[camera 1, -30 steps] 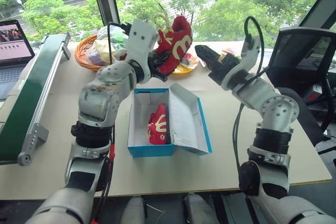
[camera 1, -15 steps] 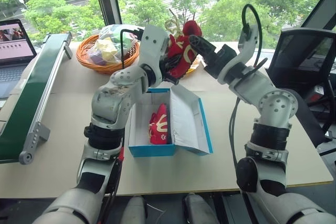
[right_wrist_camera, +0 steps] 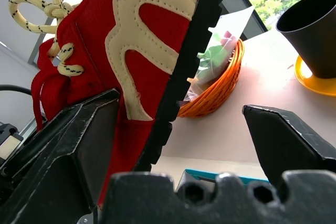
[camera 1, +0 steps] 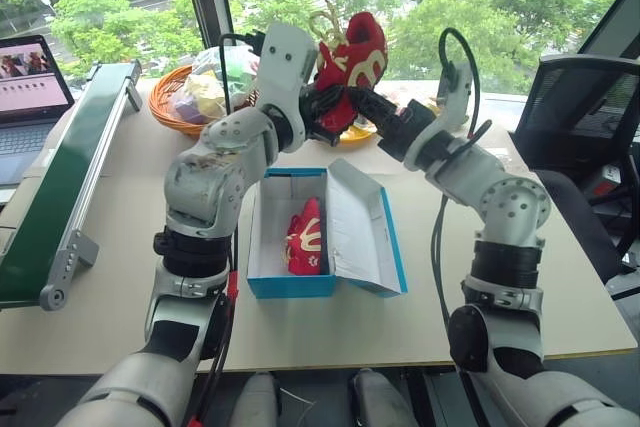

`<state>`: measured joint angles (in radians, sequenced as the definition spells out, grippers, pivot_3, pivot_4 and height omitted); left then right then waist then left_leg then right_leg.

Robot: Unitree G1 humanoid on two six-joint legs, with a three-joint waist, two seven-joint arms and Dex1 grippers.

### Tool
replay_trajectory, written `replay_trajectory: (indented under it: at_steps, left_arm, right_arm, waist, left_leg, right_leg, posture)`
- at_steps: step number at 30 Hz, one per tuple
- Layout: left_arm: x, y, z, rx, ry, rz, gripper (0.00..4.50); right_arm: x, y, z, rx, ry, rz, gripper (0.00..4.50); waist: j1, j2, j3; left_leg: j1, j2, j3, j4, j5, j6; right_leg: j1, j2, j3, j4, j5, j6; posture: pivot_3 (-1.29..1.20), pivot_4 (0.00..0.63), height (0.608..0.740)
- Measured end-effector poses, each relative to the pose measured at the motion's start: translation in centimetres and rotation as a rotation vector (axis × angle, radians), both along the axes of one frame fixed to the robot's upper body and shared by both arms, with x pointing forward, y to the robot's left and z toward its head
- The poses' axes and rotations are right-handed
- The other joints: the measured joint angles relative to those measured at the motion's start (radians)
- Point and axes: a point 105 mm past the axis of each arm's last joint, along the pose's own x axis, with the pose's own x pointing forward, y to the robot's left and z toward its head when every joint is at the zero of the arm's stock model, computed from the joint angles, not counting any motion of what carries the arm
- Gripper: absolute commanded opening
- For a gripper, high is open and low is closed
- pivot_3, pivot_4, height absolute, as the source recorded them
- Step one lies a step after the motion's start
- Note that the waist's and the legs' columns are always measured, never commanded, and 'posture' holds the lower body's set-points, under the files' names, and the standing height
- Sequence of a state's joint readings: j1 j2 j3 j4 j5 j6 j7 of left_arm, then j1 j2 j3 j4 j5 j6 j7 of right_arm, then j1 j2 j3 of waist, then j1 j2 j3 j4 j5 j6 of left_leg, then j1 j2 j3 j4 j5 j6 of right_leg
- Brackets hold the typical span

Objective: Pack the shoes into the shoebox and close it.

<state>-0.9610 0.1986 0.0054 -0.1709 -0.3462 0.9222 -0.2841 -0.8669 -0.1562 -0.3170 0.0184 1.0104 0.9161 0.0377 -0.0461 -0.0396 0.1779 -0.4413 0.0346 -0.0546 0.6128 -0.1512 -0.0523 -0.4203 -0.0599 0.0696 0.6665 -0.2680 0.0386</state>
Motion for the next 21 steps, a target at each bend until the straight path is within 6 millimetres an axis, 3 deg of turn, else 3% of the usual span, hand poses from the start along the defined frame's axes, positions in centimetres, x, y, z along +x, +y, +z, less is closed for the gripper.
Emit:
replay_trajectory:
  at_steps: [8, 10, 16, 20, 21]
  left_arm:
    - [0.1, 0.8, 0.3, -0.034, 0.009, 0.031, 0.16]
    - [0.1, 1.0, 0.4, -0.04, 0.006, 0.042, 1.12]
    - [0.5, 2.8, -0.5, -0.031, 0.038, 0.089, 3.15]
    - [0.5, 6.1, -1.1, 0.066, 0.023, 0.129, 4.46]
    - [0.3, 7.0, -1.4, 0.141, -0.001, 0.132, 4.46]
  right_arm:
    - [0.2, 1.5, 1.4, 0.085, -0.034, 0.021, 0.54]
    - [0.2, 1.7, 1.6, 0.091, -0.035, 0.025, 0.36]
    - [1.1, 1.4, 1.5, 0.106, 0.011, -0.018, 0.32]
    - [1.3, 1.4, 2.3, 0.037, 0.005, -0.04, 0.31]
    - [1.2, 1.6, 2.4, 0.011, 0.008, -0.031, 0.31]
  waist:
    - [0.001, 0.0, 0.0]
    - [0.002, 0.0, 0.0]
    - [0.003, 0.0, 0.0]
    - [-0.011, 0.0, 0.0]
    - [-0.015, 0.001, 0.0]
  left_leg:
    - [0.0, 0.0, 0.0, 0.0, 0.0, 0.0]
    - [0.0, 0.0, 0.0, 0.0, 0.0, 0.0]
    - [0.0, 0.0, 0.0, 0.0, 0.0, 0.0]
    - [0.0, 0.0, 0.0, -0.001, 0.0, 0.0]
    - [0.0, 0.0, 0.0, -0.001, 0.0, 0.0]
  right_leg:
    - [0.0, 0.0, 0.0, 0.0, 0.0, 0.0]
    - [0.0, 0.0, 0.0, 0.0, 0.0, 0.0]
    - [0.0, 0.0, 0.0, 0.0, 0.0, 0.0]
    - [-0.001, 0.0, 0.0, 0.003, 0.0, 0.0]
    - [-0.002, 0.0, 0.0, 0.002, 0.0, 0.0]
  posture:
    - [0.0, 0.15, 0.734]
    - [0.0, 0.15, 0.734]
    - [0.0, 0.15, 0.734]
    - [0.0, 0.15, 0.734]
    - [0.0, 0.15, 0.734]
